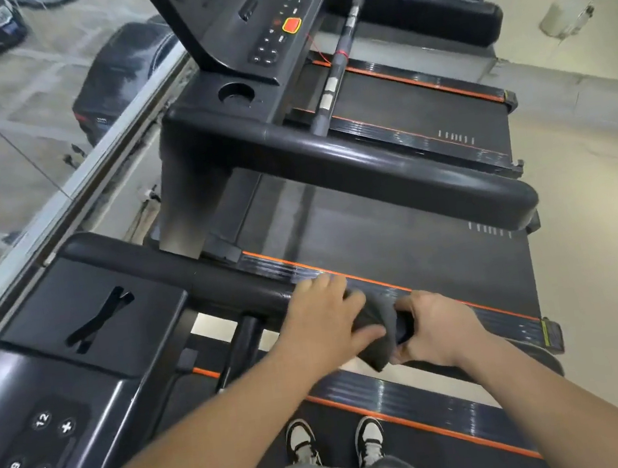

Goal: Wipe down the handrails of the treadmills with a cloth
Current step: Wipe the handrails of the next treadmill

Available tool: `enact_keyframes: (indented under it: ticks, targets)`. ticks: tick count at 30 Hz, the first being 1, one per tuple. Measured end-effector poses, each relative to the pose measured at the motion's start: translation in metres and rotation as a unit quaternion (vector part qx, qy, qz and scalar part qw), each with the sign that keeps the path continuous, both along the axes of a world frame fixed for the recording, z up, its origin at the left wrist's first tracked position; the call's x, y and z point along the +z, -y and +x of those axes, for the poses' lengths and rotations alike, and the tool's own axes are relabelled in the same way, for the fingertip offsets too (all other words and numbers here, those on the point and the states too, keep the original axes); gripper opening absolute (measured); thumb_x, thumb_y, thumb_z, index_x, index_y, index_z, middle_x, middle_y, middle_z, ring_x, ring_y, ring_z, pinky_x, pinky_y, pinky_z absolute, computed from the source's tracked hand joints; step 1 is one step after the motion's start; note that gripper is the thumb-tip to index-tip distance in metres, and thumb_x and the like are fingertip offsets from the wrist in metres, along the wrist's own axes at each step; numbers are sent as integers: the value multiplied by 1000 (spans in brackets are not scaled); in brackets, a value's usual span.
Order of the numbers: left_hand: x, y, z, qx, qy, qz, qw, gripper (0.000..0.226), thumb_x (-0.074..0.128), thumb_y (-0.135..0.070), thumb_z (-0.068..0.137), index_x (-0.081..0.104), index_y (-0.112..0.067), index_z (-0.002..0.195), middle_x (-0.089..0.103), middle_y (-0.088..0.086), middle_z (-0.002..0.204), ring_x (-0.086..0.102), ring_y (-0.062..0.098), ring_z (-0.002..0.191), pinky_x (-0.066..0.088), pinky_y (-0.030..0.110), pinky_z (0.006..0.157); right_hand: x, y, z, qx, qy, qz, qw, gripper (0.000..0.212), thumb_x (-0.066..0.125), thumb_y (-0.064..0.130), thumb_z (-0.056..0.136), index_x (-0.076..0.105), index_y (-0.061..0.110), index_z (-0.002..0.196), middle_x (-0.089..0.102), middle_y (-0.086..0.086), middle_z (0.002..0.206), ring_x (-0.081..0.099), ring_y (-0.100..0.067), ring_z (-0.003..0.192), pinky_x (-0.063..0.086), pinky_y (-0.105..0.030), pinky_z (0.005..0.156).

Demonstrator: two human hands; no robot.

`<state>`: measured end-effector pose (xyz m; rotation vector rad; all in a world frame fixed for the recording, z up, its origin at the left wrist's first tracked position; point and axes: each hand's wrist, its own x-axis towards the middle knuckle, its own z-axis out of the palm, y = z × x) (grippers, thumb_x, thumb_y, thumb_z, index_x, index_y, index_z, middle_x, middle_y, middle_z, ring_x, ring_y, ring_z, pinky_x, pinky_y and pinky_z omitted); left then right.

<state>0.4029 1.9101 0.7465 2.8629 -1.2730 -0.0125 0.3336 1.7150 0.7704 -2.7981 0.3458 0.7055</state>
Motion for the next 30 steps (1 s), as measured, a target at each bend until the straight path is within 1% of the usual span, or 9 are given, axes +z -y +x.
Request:
enact_keyframes:
  ticks: [4,8,12,15,18,21,24,27,30]
  targets:
    - [12,46,50,34,-117,143,982,81,21,-80,93,72,-22,117,69,9,120,57,30,117,40,41,93,4,-3,0,-17,-7,-6,1000,54,82,58,57,65,34,103,63,13,101,65,-18,103,46,-30,70]
    - [0,47,57,12,-196,185,963,94,8,-82,87,69,-25,129,65,8,135,53,31,128,34,51,106,3,-2,-4,-17,-3,-1,1000,53,82,60,59,64,35,102,61,12,101,62,-17,101,45,-31,70]
    - [4,36,28,11,-124,123,985,85,12,-86,87,66,-31,122,71,3,118,63,29,114,39,42,86,0,4,-8,-12,1,33,999,54,82,62,57,65,34,99,62,13,96,63,-15,96,50,-32,72]
    - [-5,22,-23,29,-91,21,995,73,33,-80,90,59,-28,134,64,2,127,54,29,120,35,47,107,7,28,-13,-16,-30,135,990,60,85,61,52,65,35,102,69,14,93,65,-8,89,56,-38,80]
    - [-26,14,-64,29,-85,-45,995,76,50,-72,91,47,-26,151,48,8,151,38,35,144,25,57,121,10,59,-27,12,-34,125,992,71,77,70,45,62,41,107,68,18,101,64,-8,94,55,-39,85]
    - [-24,41,-61,65,-59,-18,996,66,40,-74,95,59,-29,140,59,6,136,50,34,130,31,54,117,5,88,-43,31,-51,118,991,73,75,74,46,63,37,107,66,14,101,64,-13,93,55,-39,85]
    - [-5,96,-29,136,-81,95,983,77,16,-72,96,74,-25,114,72,5,108,63,31,104,43,45,94,3,108,-55,36,-49,142,988,74,77,71,51,63,38,116,65,16,105,63,-13,98,55,-39,88]
    - [0,140,-22,177,-163,147,959,75,20,-69,91,74,-20,109,73,5,112,67,31,107,43,40,80,-1,129,-68,45,-28,124,991,86,70,79,43,61,37,118,62,18,109,62,-13,101,54,-38,87]
    - [-2,158,-58,150,-106,105,977,59,27,-57,98,74,-21,99,74,4,102,67,32,101,41,40,85,-9,160,-86,64,-35,117,990,86,72,79,43,59,37,117,61,15,113,62,-14,105,54,-36,85]
